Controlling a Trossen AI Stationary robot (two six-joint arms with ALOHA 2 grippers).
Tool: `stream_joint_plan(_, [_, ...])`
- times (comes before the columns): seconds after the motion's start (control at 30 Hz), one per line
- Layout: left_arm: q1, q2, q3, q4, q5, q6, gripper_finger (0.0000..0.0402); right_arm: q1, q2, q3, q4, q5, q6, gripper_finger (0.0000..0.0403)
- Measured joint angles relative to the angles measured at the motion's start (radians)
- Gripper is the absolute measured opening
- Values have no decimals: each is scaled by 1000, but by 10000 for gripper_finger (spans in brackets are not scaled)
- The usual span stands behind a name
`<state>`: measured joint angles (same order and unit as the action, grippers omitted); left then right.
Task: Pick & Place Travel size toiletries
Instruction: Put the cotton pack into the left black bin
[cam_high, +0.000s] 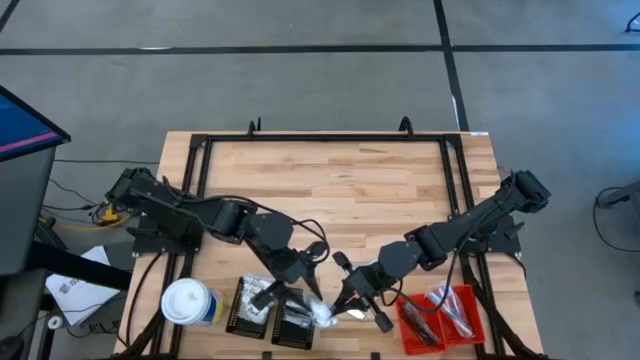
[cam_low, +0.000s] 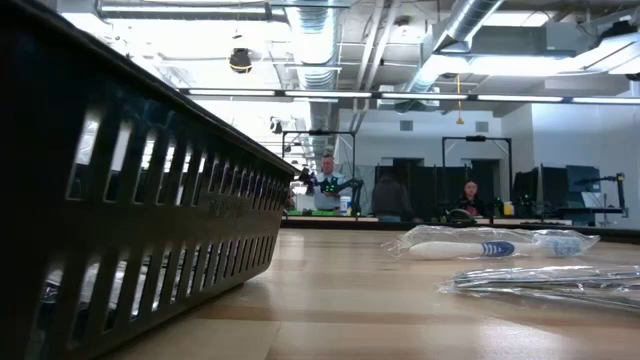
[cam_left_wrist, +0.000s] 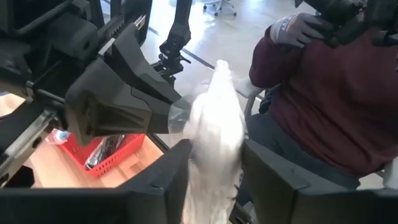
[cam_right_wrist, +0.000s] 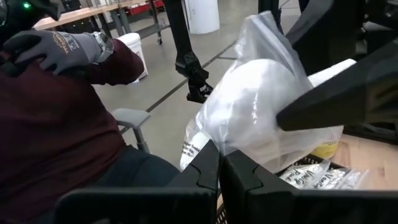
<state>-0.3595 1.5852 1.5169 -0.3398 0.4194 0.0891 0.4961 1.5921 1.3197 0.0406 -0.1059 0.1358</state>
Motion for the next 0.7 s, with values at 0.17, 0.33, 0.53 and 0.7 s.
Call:
stream_joint_plan(0.17, [0, -6, 0, 0, 1, -11, 70, 0, 0, 0, -3, 1, 3, 0])
stream_joint_plan(0.33, [0, -10, 0, -2, 1, -24, 12, 0, 0, 0, -4, 1, 4, 0])
stream_joint_plan(0.53, [-9, -13, 0, -48, -1, -114, 11, 7, 0, -1, -5, 3, -19, 7])
stream_joint_plan(0.7, [-54, -35, 0, -149, -25, -195, 7, 27, 0, -1, 12, 5, -39, 63])
